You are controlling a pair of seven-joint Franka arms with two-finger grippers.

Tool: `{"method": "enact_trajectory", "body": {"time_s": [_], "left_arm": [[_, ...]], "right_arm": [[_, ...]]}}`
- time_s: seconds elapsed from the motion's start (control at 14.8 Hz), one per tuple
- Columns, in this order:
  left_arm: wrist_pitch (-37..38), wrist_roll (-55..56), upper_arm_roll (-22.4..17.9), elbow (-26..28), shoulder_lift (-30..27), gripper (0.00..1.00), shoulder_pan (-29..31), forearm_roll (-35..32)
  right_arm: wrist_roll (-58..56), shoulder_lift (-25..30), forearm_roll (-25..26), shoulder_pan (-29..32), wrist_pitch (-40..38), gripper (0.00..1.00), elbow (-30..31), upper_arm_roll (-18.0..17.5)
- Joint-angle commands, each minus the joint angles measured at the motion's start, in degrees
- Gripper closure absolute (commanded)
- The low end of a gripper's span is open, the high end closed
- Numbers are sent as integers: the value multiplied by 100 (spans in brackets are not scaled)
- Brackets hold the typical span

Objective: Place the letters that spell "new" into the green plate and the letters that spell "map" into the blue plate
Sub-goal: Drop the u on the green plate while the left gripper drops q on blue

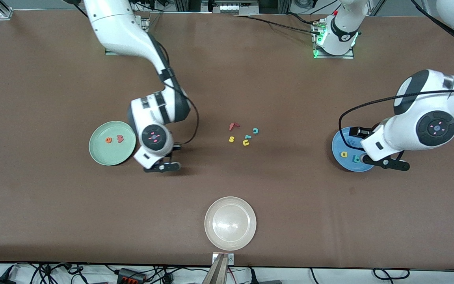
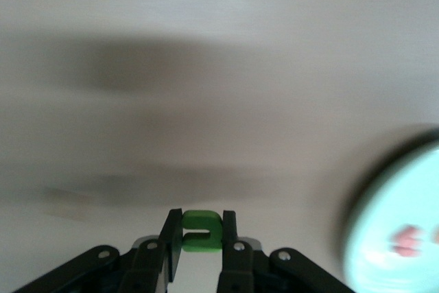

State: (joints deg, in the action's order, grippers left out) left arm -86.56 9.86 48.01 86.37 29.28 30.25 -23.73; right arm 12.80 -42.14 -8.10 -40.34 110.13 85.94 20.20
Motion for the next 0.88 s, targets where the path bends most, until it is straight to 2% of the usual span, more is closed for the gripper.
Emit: {"method": "enact_trajectory", "body": {"time_s": [0.0, 0.2, 0.34, 0.4, 0.61, 0.81], "left_arm": [[726, 25, 287, -638, 52, 0, 24, -26], [825, 8, 253, -745, -298, 0, 24, 429], [834, -10, 17, -754, -623, 0, -2, 798], [834, -27, -324, -754, -808, 0, -132, 1070], [816, -115, -1860, -640, -1423, 0, -1053, 1975], [746, -546, -2952, -464, -1802, 0, -1897, 2039]], "right_arm": [[-898, 547, 80, 394, -272, 85, 474, 80], [-1865, 934, 89, 842, -176, 85, 1028, 98], [-2306, 1145, 89, 1054, 78, 85, 1450, 142], [-2482, 1259, 89, 1124, 331, 85, 1748, 151], [-2843, 1410, 89, 1292, 965, 84, 2303, 151], [-2862, 1288, 89, 1353, 1492, 84, 2445, 142]]}}
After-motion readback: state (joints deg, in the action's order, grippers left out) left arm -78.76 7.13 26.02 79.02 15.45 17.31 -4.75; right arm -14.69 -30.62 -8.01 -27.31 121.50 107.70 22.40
